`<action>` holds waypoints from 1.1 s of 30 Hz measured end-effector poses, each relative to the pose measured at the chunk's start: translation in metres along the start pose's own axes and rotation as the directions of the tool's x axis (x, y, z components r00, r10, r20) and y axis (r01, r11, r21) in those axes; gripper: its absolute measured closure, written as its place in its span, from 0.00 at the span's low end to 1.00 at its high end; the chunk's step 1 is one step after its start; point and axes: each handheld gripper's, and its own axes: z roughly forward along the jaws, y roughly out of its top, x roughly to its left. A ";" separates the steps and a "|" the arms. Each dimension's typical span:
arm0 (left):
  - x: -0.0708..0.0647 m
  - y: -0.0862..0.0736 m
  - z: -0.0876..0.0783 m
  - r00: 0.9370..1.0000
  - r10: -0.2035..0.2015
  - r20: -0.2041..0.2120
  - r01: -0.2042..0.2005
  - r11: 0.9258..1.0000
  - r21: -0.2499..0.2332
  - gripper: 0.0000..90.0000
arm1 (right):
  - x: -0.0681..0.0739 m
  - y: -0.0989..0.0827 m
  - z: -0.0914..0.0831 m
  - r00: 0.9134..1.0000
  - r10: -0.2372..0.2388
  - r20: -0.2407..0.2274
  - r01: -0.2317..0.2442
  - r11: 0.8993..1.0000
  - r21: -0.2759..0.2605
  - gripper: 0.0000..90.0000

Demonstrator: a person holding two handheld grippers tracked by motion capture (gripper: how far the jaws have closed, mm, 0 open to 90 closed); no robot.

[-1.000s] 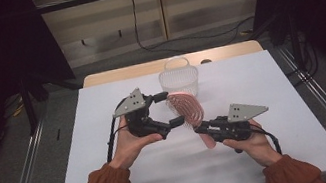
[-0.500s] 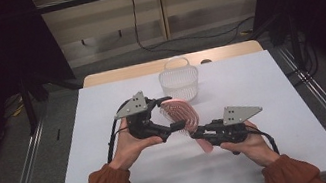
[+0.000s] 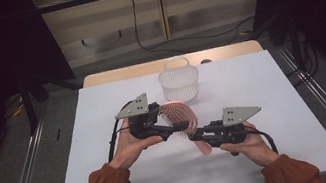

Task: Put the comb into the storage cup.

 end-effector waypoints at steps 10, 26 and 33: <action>0.001 -0.001 0.001 0.999 -0.020 0.048 0.021 1.000 -0.020 0.51 | 0.000 -0.001 0.001 1.000 0.011 -0.018 -0.011 1.000 0.000 0.91; -0.004 0.000 0.005 0.998 -0.022 0.051 0.023 0.999 -0.034 0.67 | -0.002 -0.002 0.002 1.000 0.020 0.000 -0.020 1.000 -0.003 0.89; -0.005 0.001 0.005 0.999 -0.030 0.033 0.032 0.998 -0.057 0.70 | -0.003 -0.001 0.001 1.000 0.026 0.010 -0.026 1.000 -0.012 0.86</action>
